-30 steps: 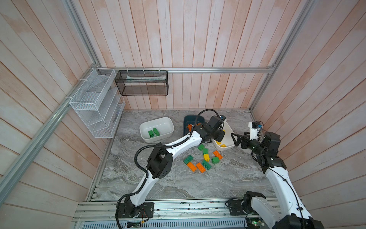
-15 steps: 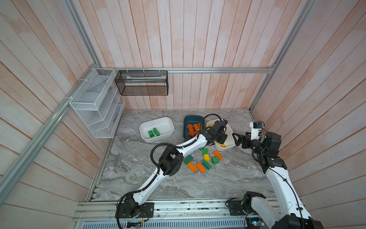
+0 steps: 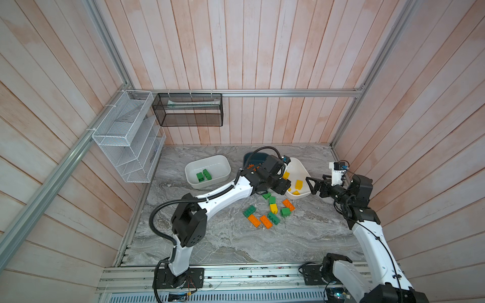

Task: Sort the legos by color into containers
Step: 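Return the left gripper to the pile and grasp a green brick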

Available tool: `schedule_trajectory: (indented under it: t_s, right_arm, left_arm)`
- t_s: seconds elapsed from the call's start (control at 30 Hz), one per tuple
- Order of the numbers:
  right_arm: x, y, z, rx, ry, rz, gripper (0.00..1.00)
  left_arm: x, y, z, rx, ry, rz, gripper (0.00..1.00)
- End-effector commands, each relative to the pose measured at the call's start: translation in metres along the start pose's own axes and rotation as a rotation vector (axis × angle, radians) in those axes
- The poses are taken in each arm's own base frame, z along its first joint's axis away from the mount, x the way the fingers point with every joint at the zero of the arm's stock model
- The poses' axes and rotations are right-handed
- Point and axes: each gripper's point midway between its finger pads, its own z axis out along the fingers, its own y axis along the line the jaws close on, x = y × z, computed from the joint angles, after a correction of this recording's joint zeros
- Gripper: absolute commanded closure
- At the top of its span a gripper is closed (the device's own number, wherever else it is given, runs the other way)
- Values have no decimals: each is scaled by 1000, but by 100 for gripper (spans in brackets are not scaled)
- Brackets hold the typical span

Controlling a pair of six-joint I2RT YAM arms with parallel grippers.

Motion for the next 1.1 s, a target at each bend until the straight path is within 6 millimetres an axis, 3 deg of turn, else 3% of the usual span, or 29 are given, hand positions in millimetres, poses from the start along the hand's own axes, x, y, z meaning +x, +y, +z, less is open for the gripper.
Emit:
schedule_trajectory:
  t_s: [0.0, 0.13, 0.33, 0.5, 0.63, 0.77, 0.9, 1.07]
  right_arm:
    - [8, 13, -4, -67, 26, 14, 2]
    - [19, 25, -3, -129, 56, 25, 2]
    - [37, 48, -4, -220, 113, 8, 2]
    - [53, 73, -5, -309, 178, -30, 2]
    - [61, 86, -5, -352, 204, -39, 2]
    - [67, 90, -3, -360, 224, -44, 2]
    - [69, 91, -1, -356, 232, -47, 2]
    - [67, 90, -1, -347, 227, -54, 2]
  left_arm:
    - [70, 8, -5, -11, 188, 1, 26]
    - [124, 13, -17, 8, 308, 9, 26]
    - [173, 40, -10, -23, 394, 25, 26]
    - [188, 61, 4, -41, 388, 24, 26]
    - [192, 65, 17, -36, 401, 42, 26]
    - [195, 73, 25, -66, 396, 26, 27]
    - [191, 80, 32, -84, 375, 0, 33]
    - [200, 91, 37, -133, 399, -10, 42]
